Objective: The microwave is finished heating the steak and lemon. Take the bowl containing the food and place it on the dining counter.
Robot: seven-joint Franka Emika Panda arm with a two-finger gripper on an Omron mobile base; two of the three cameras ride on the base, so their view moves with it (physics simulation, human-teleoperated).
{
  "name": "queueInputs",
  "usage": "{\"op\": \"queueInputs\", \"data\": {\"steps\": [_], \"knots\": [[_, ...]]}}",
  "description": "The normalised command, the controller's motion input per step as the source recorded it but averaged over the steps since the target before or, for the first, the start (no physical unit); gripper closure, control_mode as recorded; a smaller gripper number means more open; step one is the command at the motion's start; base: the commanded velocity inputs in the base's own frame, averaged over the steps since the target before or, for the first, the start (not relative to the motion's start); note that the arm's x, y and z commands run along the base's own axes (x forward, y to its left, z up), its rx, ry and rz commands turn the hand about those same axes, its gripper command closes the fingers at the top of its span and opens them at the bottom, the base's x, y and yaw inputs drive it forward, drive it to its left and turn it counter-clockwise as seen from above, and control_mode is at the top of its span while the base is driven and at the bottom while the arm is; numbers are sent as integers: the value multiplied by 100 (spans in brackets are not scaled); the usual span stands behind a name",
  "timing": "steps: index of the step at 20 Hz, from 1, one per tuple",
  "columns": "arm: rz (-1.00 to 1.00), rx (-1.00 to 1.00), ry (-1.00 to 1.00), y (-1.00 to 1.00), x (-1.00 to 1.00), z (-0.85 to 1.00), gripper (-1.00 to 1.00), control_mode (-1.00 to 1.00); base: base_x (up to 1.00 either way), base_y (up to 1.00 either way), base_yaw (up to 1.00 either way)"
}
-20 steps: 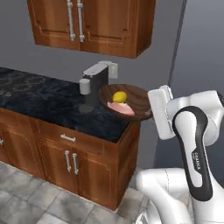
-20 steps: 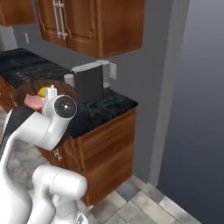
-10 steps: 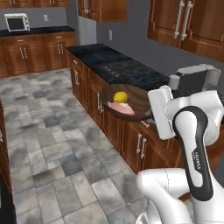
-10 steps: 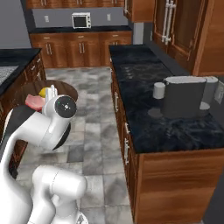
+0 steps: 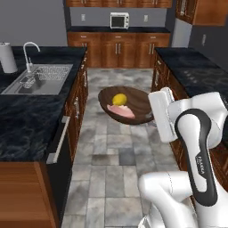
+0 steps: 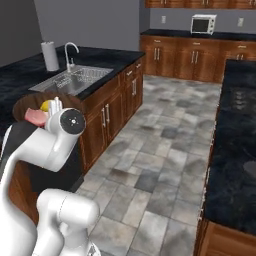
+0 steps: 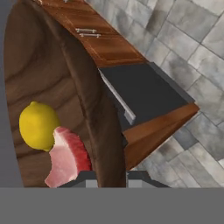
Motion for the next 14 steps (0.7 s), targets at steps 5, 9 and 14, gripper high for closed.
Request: {"op": "queueInputs", "data": {"steps": [5, 9, 14], "knots": [[0, 0, 0, 0, 0, 0, 100, 100, 47, 7, 36], [0, 0, 0, 0, 0, 0, 100, 100, 29, 12, 3], [0, 0, 0, 0, 0, 0, 100, 100, 30, 19, 0]]}}
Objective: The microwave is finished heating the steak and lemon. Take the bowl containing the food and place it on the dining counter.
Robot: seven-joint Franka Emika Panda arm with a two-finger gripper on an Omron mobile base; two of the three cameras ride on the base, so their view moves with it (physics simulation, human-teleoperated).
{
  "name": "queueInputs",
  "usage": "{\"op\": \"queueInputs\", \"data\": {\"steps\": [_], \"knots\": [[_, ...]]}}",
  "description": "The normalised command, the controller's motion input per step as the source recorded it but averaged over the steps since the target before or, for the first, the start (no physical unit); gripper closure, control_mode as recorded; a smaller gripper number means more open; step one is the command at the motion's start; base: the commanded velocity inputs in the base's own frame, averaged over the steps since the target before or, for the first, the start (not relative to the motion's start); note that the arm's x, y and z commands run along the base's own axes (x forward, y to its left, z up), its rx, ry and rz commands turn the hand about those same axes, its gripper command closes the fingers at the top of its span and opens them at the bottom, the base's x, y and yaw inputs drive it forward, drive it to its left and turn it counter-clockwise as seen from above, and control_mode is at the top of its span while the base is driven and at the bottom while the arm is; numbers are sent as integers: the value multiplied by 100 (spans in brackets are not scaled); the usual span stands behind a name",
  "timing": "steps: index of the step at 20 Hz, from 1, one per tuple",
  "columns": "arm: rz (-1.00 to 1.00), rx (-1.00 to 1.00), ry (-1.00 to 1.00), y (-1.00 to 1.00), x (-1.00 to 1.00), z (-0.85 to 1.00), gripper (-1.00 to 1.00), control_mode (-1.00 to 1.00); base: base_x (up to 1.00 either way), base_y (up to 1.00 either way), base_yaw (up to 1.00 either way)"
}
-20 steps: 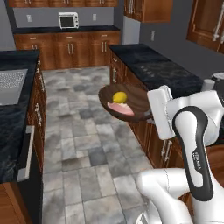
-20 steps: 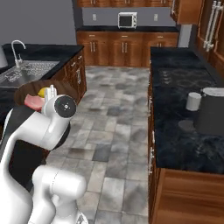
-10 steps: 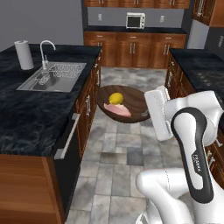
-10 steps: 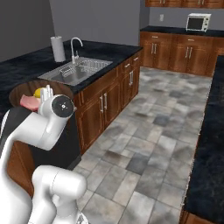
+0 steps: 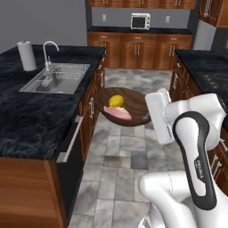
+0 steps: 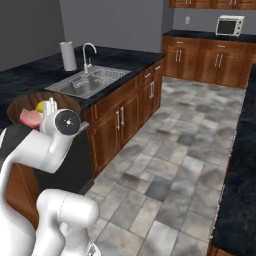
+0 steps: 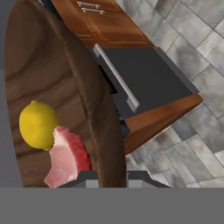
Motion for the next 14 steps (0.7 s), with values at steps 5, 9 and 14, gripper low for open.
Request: {"op": "queueInputs", "data": {"steps": [5, 9, 14], "knots": [[0, 0, 0, 0, 0, 0, 100, 100, 30, 32, 0], [0, 0, 0, 0, 0, 0, 100, 100, 41, 83, 0], [0, 0, 0, 0, 0, 0, 100, 100, 56, 61, 1]]}}
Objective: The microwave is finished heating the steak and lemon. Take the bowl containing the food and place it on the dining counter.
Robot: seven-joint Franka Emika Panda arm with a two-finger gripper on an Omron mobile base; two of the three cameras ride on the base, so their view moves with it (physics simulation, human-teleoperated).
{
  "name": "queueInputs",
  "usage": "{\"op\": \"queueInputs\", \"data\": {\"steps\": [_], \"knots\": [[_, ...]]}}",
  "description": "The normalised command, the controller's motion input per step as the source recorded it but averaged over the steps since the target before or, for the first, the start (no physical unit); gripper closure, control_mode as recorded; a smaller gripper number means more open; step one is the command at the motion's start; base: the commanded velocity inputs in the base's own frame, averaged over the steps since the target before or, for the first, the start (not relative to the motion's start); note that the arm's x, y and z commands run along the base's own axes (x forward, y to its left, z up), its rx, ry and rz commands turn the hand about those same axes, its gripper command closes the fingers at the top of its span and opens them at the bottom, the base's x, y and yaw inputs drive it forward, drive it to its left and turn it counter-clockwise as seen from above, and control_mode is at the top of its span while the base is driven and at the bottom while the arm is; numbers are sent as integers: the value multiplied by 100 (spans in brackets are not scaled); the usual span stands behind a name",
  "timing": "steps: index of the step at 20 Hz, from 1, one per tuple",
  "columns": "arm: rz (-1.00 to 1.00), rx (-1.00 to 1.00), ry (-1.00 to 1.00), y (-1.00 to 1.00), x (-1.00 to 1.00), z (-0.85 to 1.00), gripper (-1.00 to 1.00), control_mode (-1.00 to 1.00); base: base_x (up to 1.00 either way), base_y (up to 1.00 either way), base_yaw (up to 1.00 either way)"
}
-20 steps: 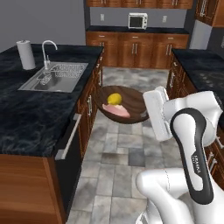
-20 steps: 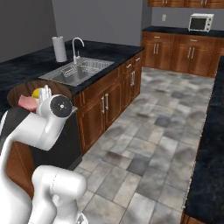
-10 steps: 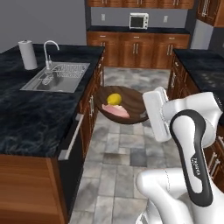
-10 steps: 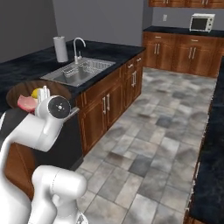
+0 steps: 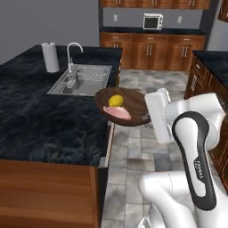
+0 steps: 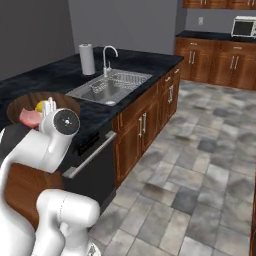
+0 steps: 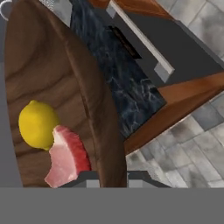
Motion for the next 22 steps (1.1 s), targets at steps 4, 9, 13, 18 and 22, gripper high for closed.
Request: {"op": "queueInputs", "data": {"steps": [4, 9, 13, 18, 22], "knots": [[0, 0, 0, 0, 0, 0, 100, 100, 94, -44, 17], [0, 0, 0, 0, 0, 0, 100, 100, 84, -99, 28], [0, 0, 0, 0, 0, 0, 100, 100, 73, -95, 43], [0, 0, 0, 0, 0, 0, 100, 100, 48, -73, 62], [0, 0, 0, 0, 0, 0, 100, 100, 42, -23, 73]]}}
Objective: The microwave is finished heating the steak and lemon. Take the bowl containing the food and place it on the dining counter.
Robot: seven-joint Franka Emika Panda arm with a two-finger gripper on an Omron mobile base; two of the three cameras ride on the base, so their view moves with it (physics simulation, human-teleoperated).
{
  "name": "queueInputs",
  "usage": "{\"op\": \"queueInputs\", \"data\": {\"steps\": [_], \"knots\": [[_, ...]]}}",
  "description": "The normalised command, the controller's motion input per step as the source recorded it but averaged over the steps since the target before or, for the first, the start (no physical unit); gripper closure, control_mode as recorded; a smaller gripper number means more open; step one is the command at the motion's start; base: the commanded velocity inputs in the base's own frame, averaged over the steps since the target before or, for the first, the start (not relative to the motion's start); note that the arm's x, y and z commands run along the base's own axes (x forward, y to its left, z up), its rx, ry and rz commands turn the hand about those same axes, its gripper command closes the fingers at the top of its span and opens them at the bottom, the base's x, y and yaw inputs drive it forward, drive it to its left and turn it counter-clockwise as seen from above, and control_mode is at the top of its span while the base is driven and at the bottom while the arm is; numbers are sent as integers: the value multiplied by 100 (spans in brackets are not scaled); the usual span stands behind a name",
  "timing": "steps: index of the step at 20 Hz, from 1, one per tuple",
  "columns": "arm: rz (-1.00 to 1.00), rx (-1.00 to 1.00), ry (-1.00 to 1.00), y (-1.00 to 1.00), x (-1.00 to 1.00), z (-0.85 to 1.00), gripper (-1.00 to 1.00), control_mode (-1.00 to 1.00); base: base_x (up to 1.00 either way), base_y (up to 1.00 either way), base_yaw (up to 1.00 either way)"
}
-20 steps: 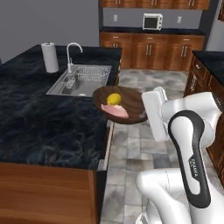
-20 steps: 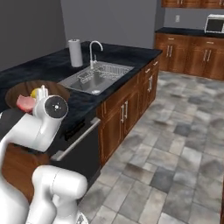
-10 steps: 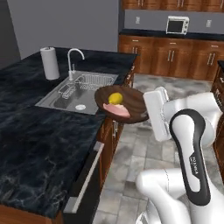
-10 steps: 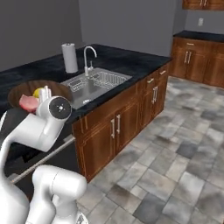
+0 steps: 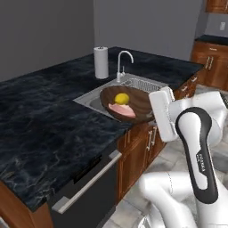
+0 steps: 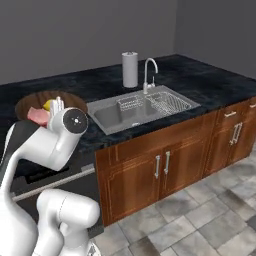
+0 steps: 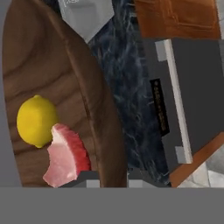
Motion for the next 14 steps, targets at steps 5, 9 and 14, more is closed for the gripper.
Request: {"op": "queueInputs", "data": {"steps": [5, 9, 14], "knots": [[0, 0, 0, 0, 0, 0, 100, 100, 38, -1, 64], [4, -1, 0, 0, 33, -2, 100, -100, 10, 0, 7], [0, -13, 25, 17, 96, -34, 100, -100, 0, 0, 0]]}}
